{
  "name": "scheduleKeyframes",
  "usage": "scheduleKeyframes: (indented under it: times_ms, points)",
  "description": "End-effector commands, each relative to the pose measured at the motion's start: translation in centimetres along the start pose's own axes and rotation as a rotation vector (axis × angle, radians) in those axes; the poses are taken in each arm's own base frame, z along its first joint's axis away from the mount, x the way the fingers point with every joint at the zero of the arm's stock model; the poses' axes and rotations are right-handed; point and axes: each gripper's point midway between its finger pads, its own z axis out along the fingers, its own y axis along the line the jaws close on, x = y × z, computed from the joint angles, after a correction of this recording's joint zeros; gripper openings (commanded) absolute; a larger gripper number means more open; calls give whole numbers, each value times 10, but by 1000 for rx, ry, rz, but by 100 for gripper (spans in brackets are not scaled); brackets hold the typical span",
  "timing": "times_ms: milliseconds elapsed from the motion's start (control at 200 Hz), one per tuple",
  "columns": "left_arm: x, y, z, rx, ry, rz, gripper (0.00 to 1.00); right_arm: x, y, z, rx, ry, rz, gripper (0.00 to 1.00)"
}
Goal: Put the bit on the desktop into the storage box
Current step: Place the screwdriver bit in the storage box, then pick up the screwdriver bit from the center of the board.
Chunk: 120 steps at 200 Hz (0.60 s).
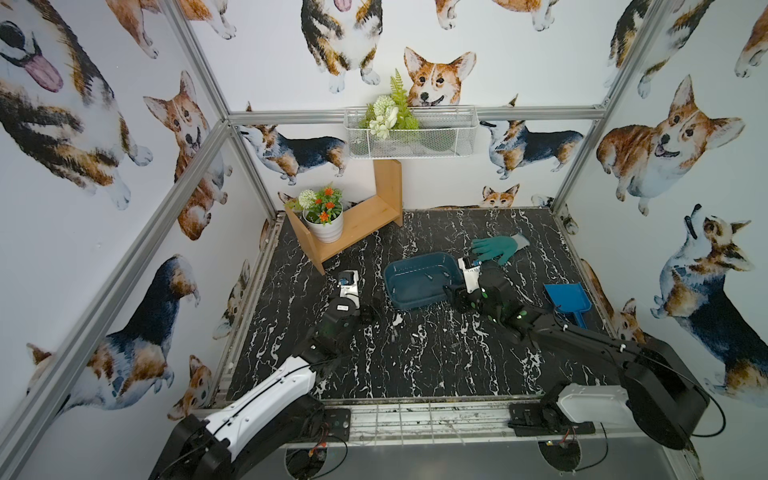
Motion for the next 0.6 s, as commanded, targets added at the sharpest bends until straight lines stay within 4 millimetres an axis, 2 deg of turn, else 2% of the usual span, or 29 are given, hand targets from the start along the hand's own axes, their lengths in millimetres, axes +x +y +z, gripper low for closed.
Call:
scheduleKeyframes:
  times_ms: [0,40,80,185,420,596]
  points:
    - [28,-5,-3,-2,162,-8,100,-13,-9,-14,30,-138,-25,68]
    - [34,-9,-4,-4,196,-5,100,-9,-14,-18,44,-151,-22,69]
    - [39,-13,-6,-6,225,1,100,-15,-16,-29,48,-201,-5,70]
    - [53,-22,-12,-23,291,23,100,-14,-28,-43,85,-268,41,81]
    - [88,-31,-21,-74,428,68,99,-21,-48,-67,170,-360,108,100]
    - [102,-35,-23,-113,482,124,96,-23,-63,-78,248,-402,147,100]
